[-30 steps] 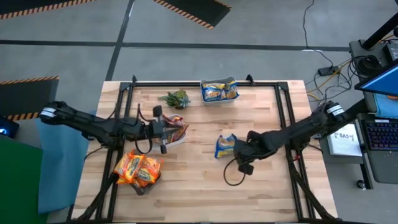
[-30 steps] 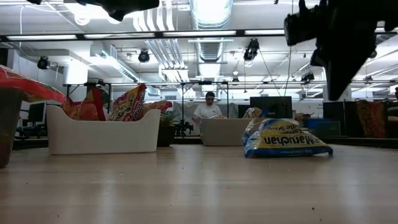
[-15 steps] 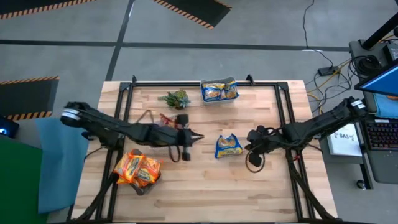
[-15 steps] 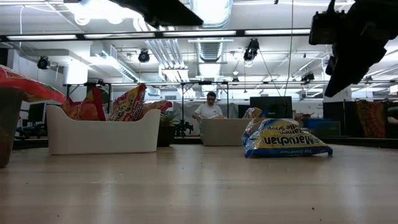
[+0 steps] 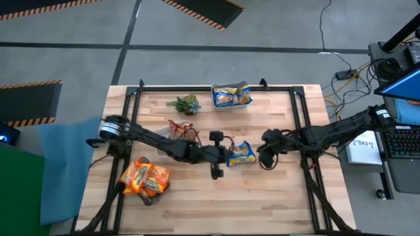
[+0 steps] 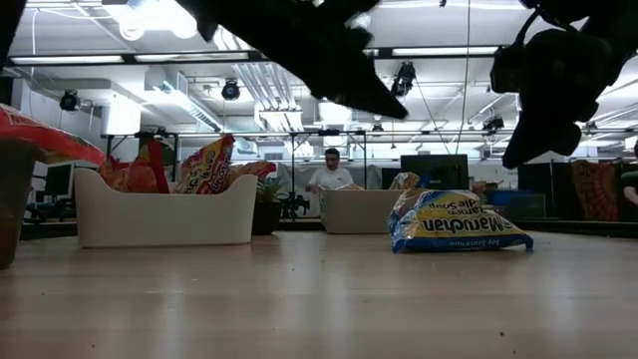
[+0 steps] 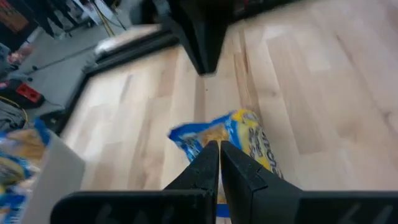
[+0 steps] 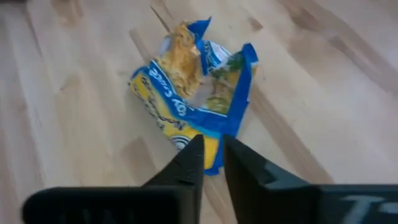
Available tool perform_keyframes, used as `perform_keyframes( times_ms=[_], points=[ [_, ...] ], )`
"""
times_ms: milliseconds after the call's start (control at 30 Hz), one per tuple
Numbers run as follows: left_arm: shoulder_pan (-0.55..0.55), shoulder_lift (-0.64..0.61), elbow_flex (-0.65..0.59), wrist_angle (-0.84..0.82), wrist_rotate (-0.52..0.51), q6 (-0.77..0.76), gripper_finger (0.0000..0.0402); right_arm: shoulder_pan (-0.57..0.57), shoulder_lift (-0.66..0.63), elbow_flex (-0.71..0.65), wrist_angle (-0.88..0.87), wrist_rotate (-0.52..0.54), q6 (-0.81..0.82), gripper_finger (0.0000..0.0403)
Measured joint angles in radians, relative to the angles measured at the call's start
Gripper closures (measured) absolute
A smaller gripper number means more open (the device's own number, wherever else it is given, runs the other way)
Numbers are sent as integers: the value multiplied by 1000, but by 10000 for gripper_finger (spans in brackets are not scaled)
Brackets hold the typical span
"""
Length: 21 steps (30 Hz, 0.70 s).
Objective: Sort Maruchan noodles
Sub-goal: Put the blue noodle pack into the gray bin
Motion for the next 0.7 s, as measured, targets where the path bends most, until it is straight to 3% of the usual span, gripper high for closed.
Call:
perform_keyframes(
  times_ms=[233, 467, 700],
  points=[
    [7, 144, 85, -5, 1, -5, 402, -50, 32, -3, 6, -68, 69, 263],
    [22, 198, 94, -22, 51, -49, 402, -107, 79, -23, 38, -71, 77, 157],
    [44, 198, 63, -16, 53, -78, 402, -180, 161, -26, 147, -132, -15, 104]
  ],
)
